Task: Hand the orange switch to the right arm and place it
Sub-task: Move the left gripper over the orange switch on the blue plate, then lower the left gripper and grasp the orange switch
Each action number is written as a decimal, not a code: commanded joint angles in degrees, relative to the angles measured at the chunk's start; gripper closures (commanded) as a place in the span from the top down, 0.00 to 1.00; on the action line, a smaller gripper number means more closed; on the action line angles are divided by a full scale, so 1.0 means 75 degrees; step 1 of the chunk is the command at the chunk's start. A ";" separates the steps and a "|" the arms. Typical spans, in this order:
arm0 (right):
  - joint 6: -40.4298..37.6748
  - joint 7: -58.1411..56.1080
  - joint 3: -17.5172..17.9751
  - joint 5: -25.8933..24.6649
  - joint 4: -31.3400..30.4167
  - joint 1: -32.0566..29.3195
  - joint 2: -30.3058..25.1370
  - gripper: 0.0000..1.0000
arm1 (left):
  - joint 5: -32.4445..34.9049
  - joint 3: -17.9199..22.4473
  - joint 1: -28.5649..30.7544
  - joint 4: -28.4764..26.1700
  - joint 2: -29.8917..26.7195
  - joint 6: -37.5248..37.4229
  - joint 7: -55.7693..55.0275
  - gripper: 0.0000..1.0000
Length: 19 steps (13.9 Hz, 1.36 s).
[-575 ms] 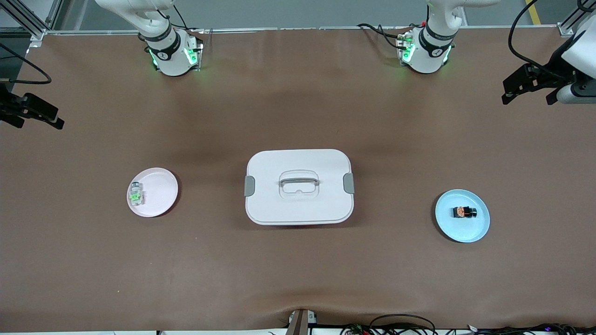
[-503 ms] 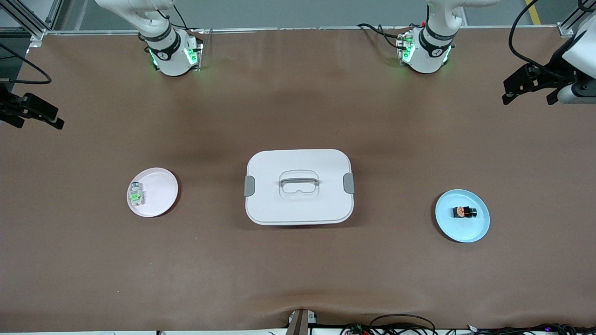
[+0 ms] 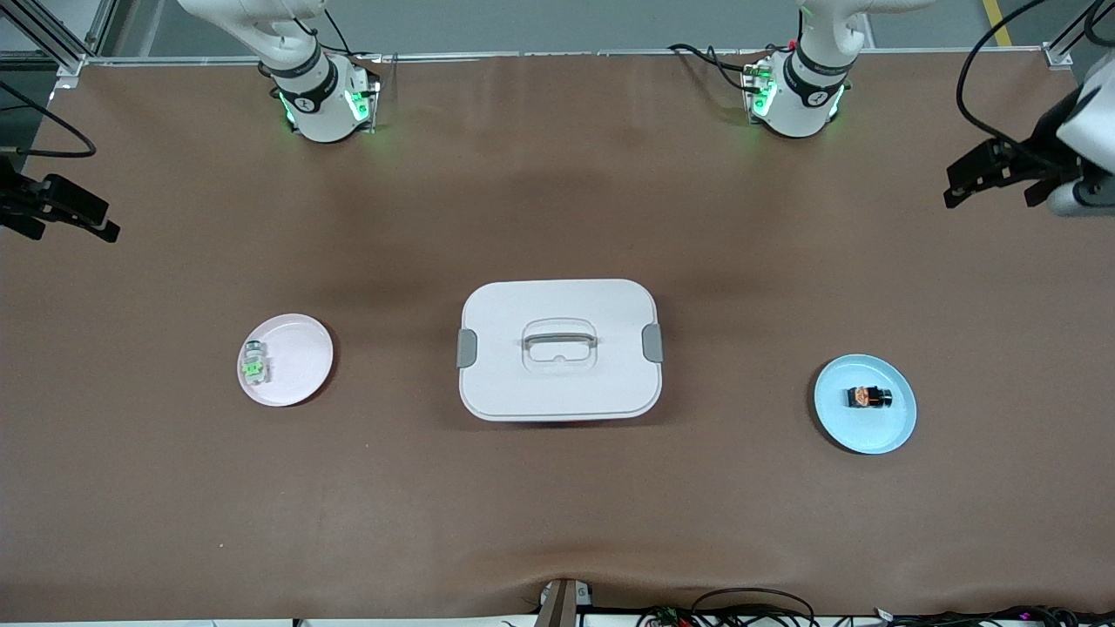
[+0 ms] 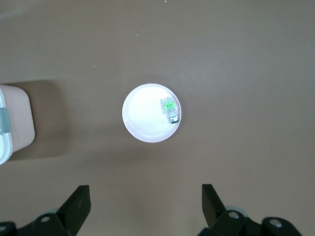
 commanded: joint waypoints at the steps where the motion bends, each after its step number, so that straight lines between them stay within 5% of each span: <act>1: 0.0076 -0.0084 0.0007 -0.0054 -0.0142 -0.0152 -0.0166 1.00 | 0.0087 -0.0017 0.0210 0.0433 0.0800 0.0058 0.0141 1.00; 3: 0.0076 -0.0084 0.0019 -0.0042 -0.0142 -0.0328 -0.0166 1.00 | 0.0775 -0.0052 0.0234 0.0200 0.1024 0.0747 0.0176 1.00; 9: 0.0111 -0.0037 0.0065 -0.0042 -0.0084 -0.0259 -0.0166 1.00 | 0.0767 -0.0076 0.0258 -0.0785 0.1890 0.2798 0.0188 1.00; 19: 0.0076 -0.0002 0.0101 -0.0054 -0.0142 -0.0094 -0.0166 1.00 | 0.0884 -0.0052 0.0573 -0.0763 0.3859 0.5096 0.0223 1.00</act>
